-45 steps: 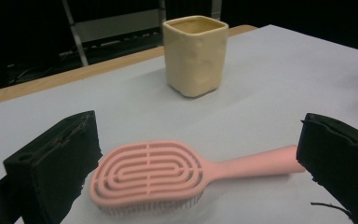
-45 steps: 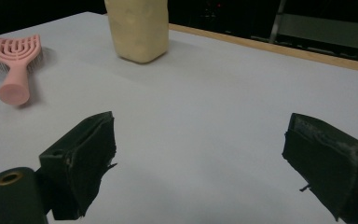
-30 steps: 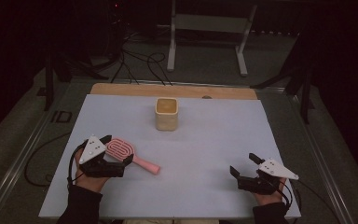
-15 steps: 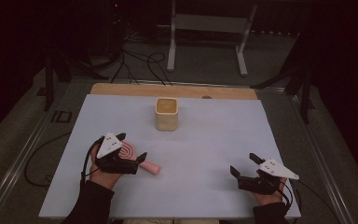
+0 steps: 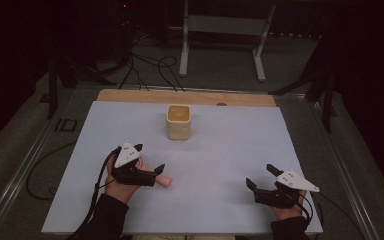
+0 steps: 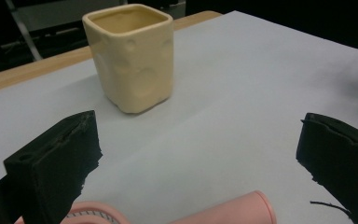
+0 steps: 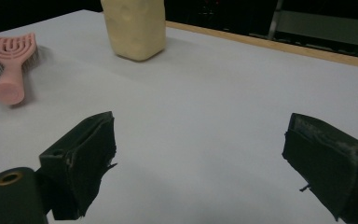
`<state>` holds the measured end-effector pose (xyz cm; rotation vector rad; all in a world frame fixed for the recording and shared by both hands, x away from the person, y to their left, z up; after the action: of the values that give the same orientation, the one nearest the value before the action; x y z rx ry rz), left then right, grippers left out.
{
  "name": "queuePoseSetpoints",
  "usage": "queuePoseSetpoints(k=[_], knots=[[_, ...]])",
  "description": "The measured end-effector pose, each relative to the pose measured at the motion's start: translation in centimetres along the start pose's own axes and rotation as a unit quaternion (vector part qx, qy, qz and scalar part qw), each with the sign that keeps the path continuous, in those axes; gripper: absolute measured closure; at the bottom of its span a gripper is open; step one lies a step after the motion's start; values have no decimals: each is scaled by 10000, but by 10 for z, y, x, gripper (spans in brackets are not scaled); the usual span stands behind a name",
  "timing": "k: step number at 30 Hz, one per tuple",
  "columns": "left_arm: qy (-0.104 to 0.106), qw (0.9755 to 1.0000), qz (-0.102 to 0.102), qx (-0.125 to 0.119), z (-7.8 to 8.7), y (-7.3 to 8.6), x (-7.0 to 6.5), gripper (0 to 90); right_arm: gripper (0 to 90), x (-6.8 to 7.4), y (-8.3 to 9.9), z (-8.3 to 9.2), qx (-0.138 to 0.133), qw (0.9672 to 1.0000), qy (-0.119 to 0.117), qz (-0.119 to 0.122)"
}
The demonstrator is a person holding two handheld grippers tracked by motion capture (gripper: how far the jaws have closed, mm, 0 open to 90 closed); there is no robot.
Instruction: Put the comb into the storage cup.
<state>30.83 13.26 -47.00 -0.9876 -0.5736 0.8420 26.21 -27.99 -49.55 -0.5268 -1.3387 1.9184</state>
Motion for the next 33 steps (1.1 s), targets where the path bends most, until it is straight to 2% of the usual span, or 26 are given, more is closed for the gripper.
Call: queuePoseSetpoints(k=[24, 33], knots=[[105, 9993, 50, 351, -22, 19, -9, 1, 91, 0, 0, -2, 56, 10000, -30, 34], [172, 9989, -5, 430, -27, 22, -16, 1, 91, 0, 1, -3, 81, 10000, -39, 32]])
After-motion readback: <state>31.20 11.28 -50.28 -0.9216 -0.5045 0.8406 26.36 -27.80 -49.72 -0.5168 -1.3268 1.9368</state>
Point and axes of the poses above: each handheld gripper's, and its own axes: z roughly backward along the jaws, y roughly out of its underside, x roughly to its left, the point moved 3 cm from there along -z, roughly forward along the jaws, and after that the axes turned 9 degrees about -y, right-handed, at the moved point
